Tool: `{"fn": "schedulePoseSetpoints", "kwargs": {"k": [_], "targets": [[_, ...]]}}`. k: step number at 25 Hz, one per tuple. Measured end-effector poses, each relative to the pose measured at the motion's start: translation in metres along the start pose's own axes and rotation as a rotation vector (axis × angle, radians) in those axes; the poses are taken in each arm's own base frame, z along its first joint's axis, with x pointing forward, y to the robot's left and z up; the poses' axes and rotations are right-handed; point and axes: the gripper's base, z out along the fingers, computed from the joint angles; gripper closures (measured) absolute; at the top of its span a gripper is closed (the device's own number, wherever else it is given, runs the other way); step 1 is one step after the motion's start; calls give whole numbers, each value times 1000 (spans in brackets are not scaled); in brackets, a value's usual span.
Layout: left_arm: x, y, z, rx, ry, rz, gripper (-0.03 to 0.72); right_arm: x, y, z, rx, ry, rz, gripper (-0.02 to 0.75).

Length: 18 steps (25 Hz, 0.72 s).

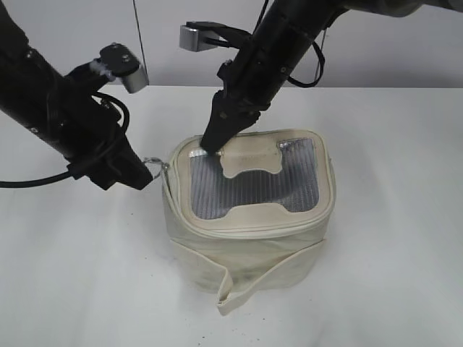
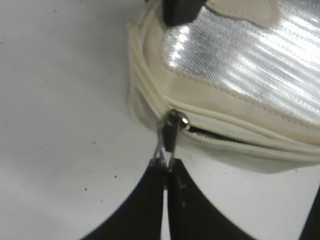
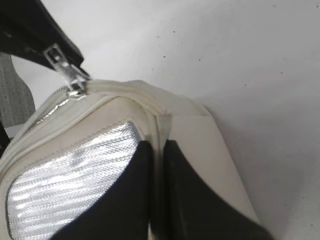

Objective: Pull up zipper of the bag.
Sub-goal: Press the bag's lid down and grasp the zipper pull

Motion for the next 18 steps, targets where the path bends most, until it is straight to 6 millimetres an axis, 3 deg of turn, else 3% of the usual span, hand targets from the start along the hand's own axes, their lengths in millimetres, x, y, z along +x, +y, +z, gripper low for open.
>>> {"fn": "schedulePoseSetpoints", "kwargs": {"k": [10, 18], "targets": [[6, -12, -1, 122, 75, -93, 691, -9, 2, -9, 49, 12, 29, 699], [3, -38, 3, 235, 173, -93, 691, -9, 1, -9, 56, 16, 40, 699]]}}
